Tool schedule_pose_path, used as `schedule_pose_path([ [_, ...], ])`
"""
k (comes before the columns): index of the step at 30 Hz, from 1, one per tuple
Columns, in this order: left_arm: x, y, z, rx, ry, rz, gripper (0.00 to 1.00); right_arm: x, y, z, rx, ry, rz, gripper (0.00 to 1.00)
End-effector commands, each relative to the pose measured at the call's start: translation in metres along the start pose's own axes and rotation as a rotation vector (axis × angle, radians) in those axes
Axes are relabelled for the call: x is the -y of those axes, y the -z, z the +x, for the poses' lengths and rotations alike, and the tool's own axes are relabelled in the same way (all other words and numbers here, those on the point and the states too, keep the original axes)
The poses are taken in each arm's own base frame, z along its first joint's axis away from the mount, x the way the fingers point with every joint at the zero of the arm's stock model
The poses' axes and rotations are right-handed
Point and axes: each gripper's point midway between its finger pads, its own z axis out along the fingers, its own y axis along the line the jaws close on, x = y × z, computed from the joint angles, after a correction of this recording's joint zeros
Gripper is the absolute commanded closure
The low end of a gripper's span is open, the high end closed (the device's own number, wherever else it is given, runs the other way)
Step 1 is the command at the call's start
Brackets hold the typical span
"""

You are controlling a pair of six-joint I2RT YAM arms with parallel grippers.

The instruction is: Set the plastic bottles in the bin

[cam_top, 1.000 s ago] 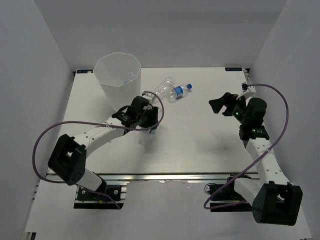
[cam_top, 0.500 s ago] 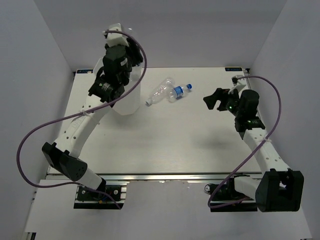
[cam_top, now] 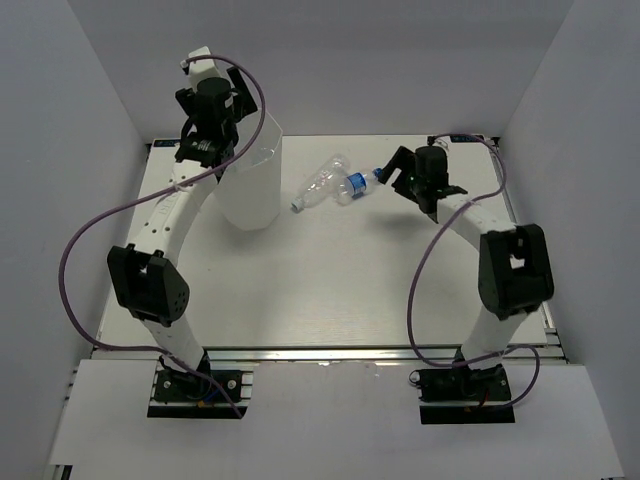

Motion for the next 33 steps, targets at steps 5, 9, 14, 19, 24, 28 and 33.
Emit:
schedule_pose_path([
  [5, 0.003, 0.032, -0.062, 0.109, 0.023, 0.079, 0.02, -0.027, -0.057, -0.001, -0.015, -0.262, 0.021, 0.11],
  [9, -0.005, 0.064, -0.049, 0.120, 0.058, 0.152, 0.02, -0.033, -0.076, 0.010, -0.016, -0.341, 0.007, 0.11],
  [14, -0.019, 0.112, -0.034, 0.130, 0.083, 0.250, 0.02, -0.031, -0.094, 0.018, -0.031, -0.409, 0.067, 0.11],
  [19, -0.041, 0.128, 0.006, 0.063, 0.100, 0.218, 0.02, -0.034, -0.116, 0.022, -0.029, -0.444, 0.099, 0.11],
  [24, -0.061, 0.136, 0.013, 0.051, 0.106, 0.144, 0.02, -0.019, -0.134, 0.041, -0.053, -0.437, 0.232, 0.11],
  [28, -0.072, 0.136, 0.018, 0.043, 0.106, 0.093, 0.02, -0.015, -0.140, 0.053, -0.056, -0.438, 0.272, 0.11],
  [33, -0.077, 0.137, 0.023, 0.027, 0.098, 0.072, 0.02, -0.017, -0.142, 0.058, -0.067, -0.415, 0.258, 0.25],
])
